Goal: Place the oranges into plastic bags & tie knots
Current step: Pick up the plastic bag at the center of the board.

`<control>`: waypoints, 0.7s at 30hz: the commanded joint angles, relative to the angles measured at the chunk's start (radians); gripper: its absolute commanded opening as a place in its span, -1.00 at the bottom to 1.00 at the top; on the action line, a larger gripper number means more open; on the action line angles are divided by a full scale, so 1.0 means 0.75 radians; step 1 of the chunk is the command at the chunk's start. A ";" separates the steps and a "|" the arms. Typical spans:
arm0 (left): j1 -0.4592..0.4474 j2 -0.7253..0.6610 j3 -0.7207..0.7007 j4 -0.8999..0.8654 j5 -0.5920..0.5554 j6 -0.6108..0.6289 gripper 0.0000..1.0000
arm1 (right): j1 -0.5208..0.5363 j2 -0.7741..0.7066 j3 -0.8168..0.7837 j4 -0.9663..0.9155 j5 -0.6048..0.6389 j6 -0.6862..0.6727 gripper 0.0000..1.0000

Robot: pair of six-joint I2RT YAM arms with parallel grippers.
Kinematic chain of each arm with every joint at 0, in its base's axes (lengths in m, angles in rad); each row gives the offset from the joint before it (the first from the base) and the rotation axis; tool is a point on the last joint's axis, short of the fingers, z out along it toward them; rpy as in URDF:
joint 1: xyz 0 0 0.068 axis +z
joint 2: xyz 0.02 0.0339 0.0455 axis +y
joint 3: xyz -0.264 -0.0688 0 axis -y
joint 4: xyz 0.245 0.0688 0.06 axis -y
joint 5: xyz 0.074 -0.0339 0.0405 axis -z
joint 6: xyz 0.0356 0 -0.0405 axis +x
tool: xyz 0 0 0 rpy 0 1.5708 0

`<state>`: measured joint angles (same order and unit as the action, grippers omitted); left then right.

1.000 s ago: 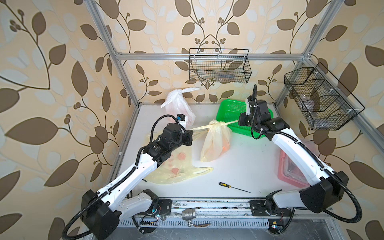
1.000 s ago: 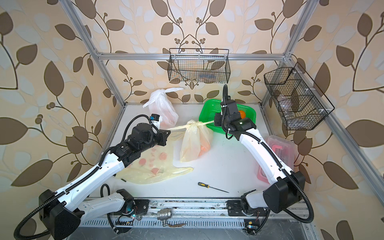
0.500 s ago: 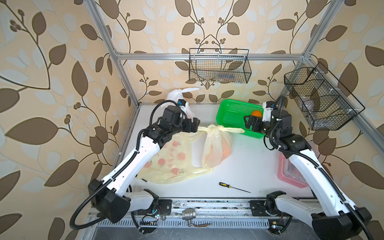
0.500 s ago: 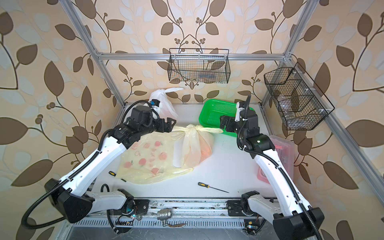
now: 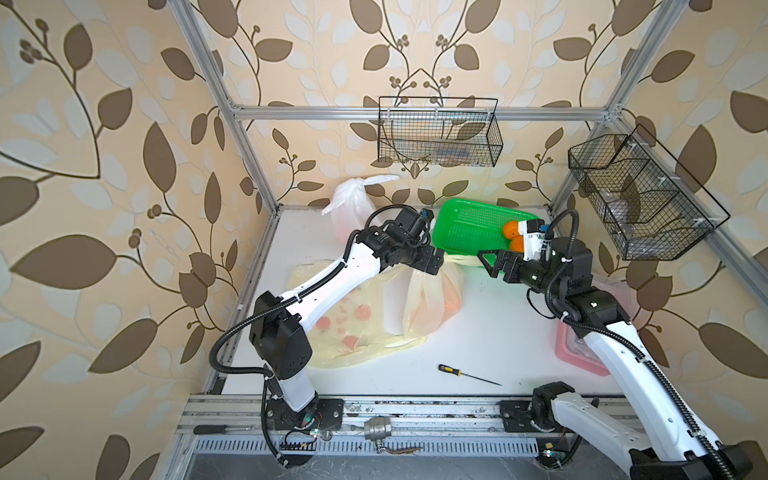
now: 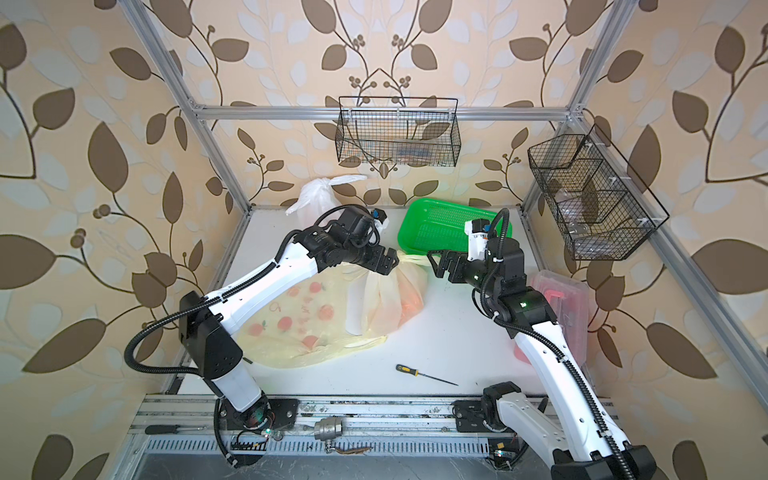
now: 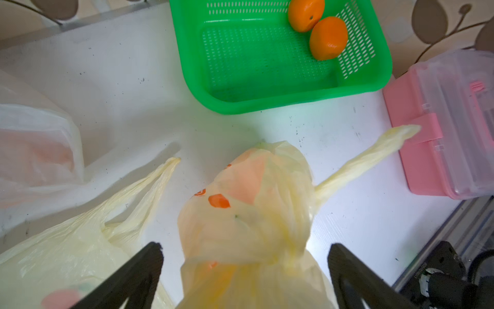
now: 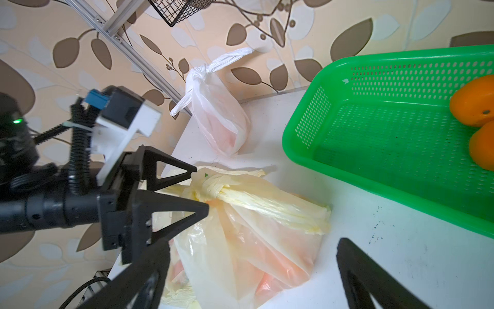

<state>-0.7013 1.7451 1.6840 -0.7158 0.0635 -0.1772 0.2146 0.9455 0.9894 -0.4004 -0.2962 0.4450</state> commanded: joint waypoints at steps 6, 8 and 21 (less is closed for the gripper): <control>-0.012 0.098 0.147 -0.170 0.064 0.075 0.06 | 0.000 -0.026 0.023 -0.012 -0.018 -0.009 0.87; -0.010 0.056 0.123 -0.164 0.067 0.083 -0.35 | 0.009 -0.036 0.028 -0.012 0.002 -0.020 0.85; 0.492 -0.701 -0.202 -0.176 -0.303 0.149 -1.00 | 0.591 0.245 0.158 0.194 0.452 -0.137 1.00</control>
<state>-0.4496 1.3167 1.5383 -0.8459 -0.0658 -0.0837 0.6312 1.0790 1.0798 -0.3397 0.0025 0.3492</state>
